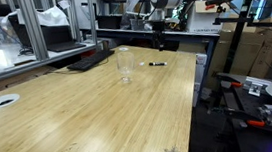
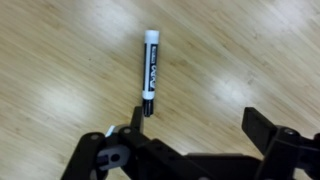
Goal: Pick up the marker from the desk and put it in the glass
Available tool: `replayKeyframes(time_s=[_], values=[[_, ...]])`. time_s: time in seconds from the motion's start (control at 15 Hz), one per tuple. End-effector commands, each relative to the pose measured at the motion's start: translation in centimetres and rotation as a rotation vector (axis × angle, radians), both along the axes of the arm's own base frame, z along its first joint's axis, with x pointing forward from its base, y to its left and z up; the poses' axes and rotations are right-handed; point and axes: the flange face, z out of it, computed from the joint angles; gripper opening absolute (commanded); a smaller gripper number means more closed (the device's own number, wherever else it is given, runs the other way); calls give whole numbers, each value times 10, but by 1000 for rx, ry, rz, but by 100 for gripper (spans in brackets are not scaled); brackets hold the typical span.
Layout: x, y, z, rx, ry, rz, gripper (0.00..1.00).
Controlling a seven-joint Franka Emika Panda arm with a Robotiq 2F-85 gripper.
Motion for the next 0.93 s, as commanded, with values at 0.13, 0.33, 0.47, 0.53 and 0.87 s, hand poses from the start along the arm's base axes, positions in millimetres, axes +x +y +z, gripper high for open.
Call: replayKeyframes(time_s=[0.13, 0.33, 0.47, 0.53, 0.87], values=[[14, -21, -12, -47, -96, -21, 100], [18, -32, -35, -29, -74, -34, 100], [22, -38, -50, -43, -1, -36, 100], [25, -40, -56, -71, 36, -35, 100], [48, -42, -62, -166, 133, -16, 100]])
